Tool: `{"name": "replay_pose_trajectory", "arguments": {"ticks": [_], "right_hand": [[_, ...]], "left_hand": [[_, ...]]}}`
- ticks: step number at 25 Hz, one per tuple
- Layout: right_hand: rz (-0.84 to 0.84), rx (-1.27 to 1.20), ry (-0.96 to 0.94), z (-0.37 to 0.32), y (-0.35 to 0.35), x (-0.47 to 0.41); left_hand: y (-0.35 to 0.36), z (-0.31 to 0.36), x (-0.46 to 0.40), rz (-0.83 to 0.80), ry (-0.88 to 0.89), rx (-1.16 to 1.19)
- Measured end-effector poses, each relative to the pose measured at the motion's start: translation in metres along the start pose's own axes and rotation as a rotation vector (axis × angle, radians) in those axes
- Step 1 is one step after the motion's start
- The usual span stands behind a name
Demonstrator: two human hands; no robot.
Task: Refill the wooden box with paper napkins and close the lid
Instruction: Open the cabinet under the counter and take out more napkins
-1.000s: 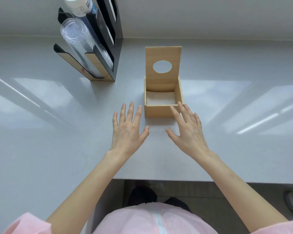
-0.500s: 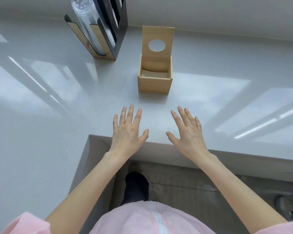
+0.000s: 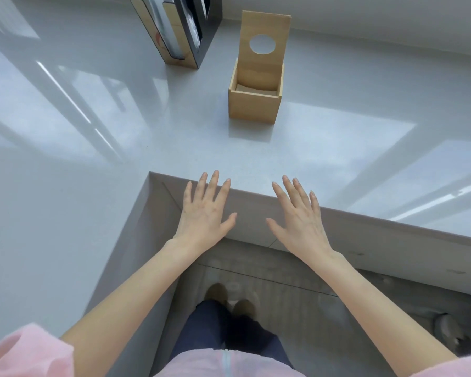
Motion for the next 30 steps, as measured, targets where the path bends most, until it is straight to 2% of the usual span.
{"name": "replay_pose_trajectory", "arguments": {"ticks": [8,13,16,22,30], "right_hand": [[-0.004,-0.035,-0.012,-0.002,0.045,0.009],[0.028,0.041,0.018,0.01,0.074,-0.002],[0.052,0.148,-0.02,0.016,0.09,-0.01],[0.135,0.242,0.02,0.046,0.112,-0.036],[0.286,0.31,0.088,0.061,0.128,-0.049]], "left_hand": [[0.034,-0.001,-0.002,-0.069,0.05,0.04],[0.064,-0.001,-0.012,-0.116,0.094,0.061],[0.082,0.003,-0.024,-0.097,0.131,0.017],[0.117,0.015,-0.051,-0.043,0.173,-0.075],[0.127,0.026,-0.064,0.037,0.125,-0.081]]}}
Point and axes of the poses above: each hand's wrist, its own x-axis away from the middle knuckle, its own y-axis out of the palm, z = x × y, the point moved 4 cm from there along -x, towards the middle knuckle, and after that the axes turned 1 degree about y, right-handed, at the moved point
